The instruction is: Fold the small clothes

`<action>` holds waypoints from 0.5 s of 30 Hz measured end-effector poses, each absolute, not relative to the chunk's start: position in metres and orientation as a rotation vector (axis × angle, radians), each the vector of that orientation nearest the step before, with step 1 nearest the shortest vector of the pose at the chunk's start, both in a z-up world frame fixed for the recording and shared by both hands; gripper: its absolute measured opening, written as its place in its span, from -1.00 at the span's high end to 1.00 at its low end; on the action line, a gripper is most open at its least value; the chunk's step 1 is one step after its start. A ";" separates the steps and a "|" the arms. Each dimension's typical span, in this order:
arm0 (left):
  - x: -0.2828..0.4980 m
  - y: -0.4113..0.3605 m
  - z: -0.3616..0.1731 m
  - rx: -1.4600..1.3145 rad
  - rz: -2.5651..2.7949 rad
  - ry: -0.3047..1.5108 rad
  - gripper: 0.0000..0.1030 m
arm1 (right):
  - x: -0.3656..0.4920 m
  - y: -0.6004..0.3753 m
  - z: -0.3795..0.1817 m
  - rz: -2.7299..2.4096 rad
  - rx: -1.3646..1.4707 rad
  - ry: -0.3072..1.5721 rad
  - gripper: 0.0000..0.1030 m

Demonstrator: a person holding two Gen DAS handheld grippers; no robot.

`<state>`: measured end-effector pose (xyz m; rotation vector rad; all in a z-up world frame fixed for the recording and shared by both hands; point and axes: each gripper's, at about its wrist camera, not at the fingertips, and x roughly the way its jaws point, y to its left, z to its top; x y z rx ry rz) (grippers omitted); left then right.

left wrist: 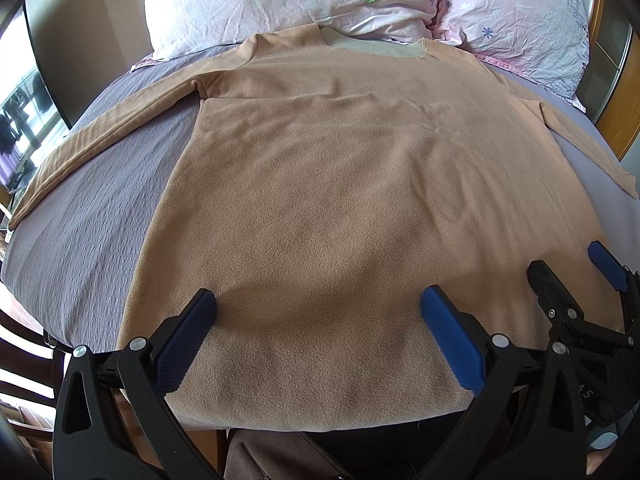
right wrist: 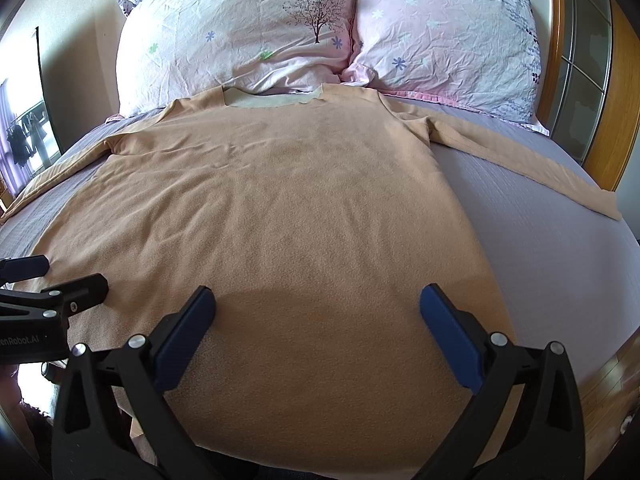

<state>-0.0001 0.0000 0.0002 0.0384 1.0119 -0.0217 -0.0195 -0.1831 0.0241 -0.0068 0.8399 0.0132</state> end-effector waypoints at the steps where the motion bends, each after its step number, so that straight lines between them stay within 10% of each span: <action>1: 0.000 0.000 0.000 0.038 -0.022 1.012 -0.97 | -0.020 -0.183 0.024 0.013 -0.007 0.840 -0.96; 15: 0.000 0.000 0.000 0.040 -0.023 1.014 -0.97 | -0.022 -0.178 0.023 0.013 -0.007 0.833 -0.96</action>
